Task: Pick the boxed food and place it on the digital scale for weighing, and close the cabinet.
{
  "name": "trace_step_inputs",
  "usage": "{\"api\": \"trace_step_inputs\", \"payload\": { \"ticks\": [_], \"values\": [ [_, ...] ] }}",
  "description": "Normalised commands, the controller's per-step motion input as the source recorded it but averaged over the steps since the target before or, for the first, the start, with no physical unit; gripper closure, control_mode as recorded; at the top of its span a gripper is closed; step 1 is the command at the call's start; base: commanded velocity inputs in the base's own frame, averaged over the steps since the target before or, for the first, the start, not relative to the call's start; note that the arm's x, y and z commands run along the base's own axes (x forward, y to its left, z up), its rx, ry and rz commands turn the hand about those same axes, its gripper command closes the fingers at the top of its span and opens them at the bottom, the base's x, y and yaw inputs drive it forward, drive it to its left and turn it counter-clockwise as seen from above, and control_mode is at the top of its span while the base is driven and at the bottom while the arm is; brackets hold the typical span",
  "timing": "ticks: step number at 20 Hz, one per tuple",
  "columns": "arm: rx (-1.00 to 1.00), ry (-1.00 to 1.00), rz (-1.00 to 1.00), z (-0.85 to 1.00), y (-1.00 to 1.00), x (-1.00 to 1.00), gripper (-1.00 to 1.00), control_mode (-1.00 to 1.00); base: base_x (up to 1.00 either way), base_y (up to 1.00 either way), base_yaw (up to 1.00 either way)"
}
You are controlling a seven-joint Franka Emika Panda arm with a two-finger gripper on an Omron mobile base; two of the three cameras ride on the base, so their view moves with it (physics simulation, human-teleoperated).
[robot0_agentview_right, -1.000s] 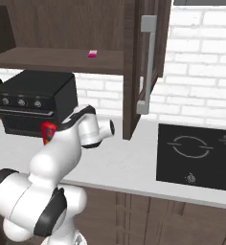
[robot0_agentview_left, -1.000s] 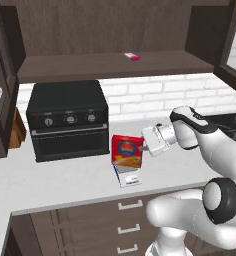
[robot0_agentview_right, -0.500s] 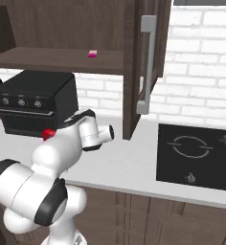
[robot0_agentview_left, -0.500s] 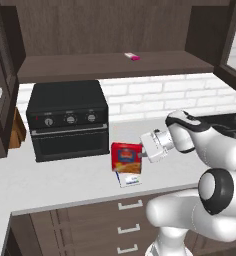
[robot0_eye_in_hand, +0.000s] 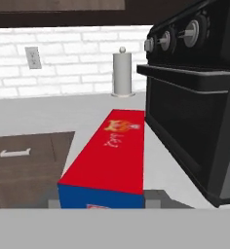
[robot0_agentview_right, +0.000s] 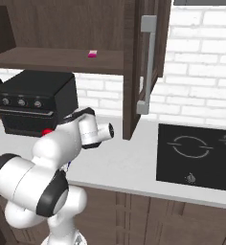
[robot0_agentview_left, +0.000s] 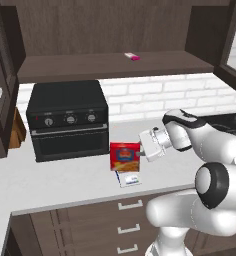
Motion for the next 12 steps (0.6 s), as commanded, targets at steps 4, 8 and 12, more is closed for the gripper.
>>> {"api": "trace_step_inputs", "payload": {
  "ticks": [4,8,12],
  "values": [
    [0.00,-0.03,0.00,0.00,0.00,0.01,1.00,-1.00,0.00,0.00,0.00],
    [0.00,0.00,0.00,0.00,-0.03,0.00,1.00,-1.00,0.00,0.00,0.00],
    [-0.02,-0.01,0.00,-0.09,0.05,0.00,-1.00,-1.00,0.00,0.00,0.00]
  ]
}}
